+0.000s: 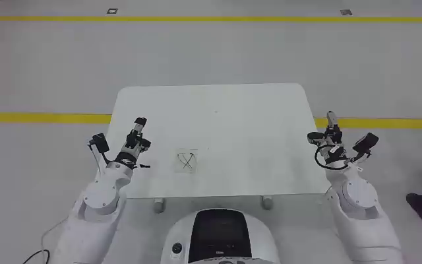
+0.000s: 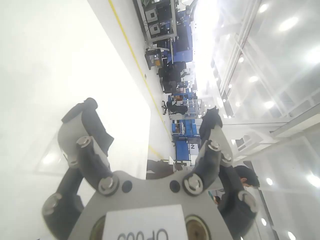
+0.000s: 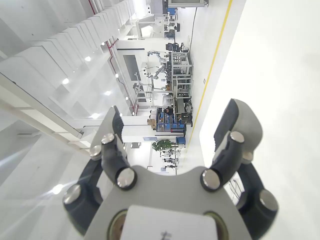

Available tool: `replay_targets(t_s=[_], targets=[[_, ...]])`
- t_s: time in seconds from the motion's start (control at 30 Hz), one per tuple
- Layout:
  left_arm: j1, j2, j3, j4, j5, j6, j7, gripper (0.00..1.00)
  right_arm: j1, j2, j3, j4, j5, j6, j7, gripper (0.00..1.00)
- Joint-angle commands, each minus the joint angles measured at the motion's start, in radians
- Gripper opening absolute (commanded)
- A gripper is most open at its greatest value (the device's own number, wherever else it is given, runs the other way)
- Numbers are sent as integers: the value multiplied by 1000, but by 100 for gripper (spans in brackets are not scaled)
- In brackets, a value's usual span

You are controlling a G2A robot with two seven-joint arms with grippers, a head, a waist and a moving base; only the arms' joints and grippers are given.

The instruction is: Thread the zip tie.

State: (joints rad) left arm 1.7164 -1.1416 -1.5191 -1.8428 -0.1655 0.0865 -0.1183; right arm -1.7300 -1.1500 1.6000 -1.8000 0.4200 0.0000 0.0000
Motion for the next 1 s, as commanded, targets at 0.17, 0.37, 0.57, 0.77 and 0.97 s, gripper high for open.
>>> replay_targets(t_s=[0.17, 0.37, 0.57, 0.77, 0.97], targets=[[-33, 5, 25, -22, 89, 22, -69, 100, 0, 0, 0, 0, 0, 0, 0, 100], [-100, 15, 73, -59, 251, 153, -192, 100, 0, 0, 0, 0, 0, 0, 0, 100], [-112, 21, 111, -75, 341, 173, -264, 100, 0, 0, 0, 0, 0, 0, 0, 100], [-107, 23, 111, -44, 359, 205, -280, 100, 0, 0, 0, 0, 0, 0, 0, 100], [-180, 39, 149, -22, 431, 254, -573, 100, 0, 0, 0, 0, 0, 0, 0, 100]])
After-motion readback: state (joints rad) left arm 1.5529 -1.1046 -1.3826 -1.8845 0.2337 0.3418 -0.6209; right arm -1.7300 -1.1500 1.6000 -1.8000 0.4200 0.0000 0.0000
